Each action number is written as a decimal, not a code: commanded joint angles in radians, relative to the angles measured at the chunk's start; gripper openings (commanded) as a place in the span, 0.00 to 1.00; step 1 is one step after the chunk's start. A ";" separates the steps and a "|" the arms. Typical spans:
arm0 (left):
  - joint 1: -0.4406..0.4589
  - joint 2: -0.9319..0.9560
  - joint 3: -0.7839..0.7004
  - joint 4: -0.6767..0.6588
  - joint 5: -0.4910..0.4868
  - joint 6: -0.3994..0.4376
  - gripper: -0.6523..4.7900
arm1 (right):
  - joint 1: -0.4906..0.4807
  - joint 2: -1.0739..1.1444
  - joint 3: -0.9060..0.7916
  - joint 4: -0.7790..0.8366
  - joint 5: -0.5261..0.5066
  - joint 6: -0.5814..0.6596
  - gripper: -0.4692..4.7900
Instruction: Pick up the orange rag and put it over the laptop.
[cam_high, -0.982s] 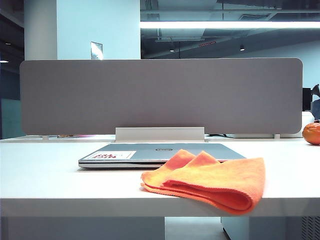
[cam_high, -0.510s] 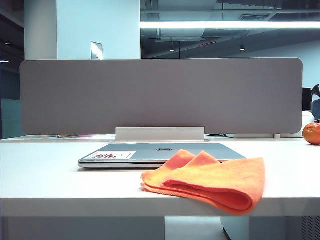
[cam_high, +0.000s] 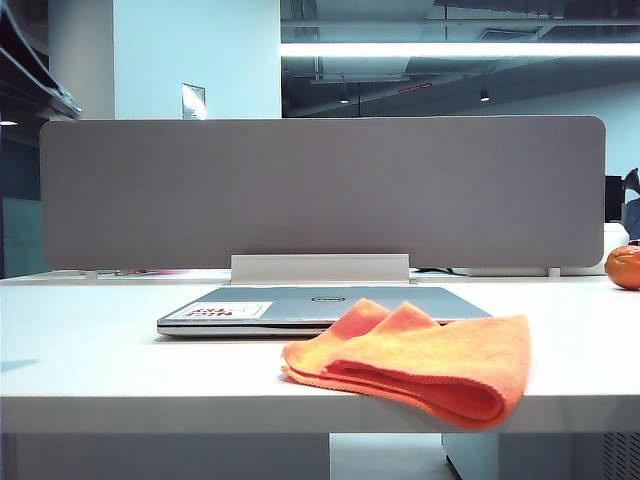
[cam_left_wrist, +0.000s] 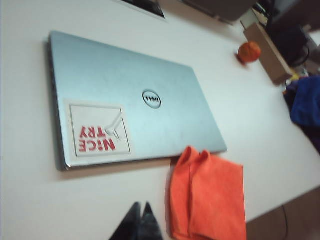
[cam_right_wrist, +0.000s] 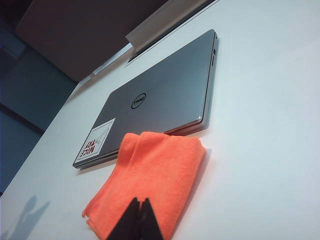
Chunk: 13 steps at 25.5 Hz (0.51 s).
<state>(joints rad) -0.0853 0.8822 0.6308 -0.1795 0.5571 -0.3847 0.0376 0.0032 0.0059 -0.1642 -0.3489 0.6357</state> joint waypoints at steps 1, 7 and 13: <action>-0.079 0.100 0.049 0.008 -0.010 0.060 0.11 | -0.001 -0.001 -0.003 0.013 0.005 -0.002 0.08; -0.232 0.252 0.079 0.031 -0.116 0.064 0.11 | 0.000 -0.001 -0.003 0.013 0.010 -0.005 0.08; -0.345 0.360 0.080 0.097 -0.180 0.064 0.11 | -0.001 -0.001 -0.003 0.013 0.010 -0.005 0.08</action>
<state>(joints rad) -0.4118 1.2278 0.7052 -0.1215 0.4015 -0.3294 0.0376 0.0032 0.0059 -0.1642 -0.3412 0.6353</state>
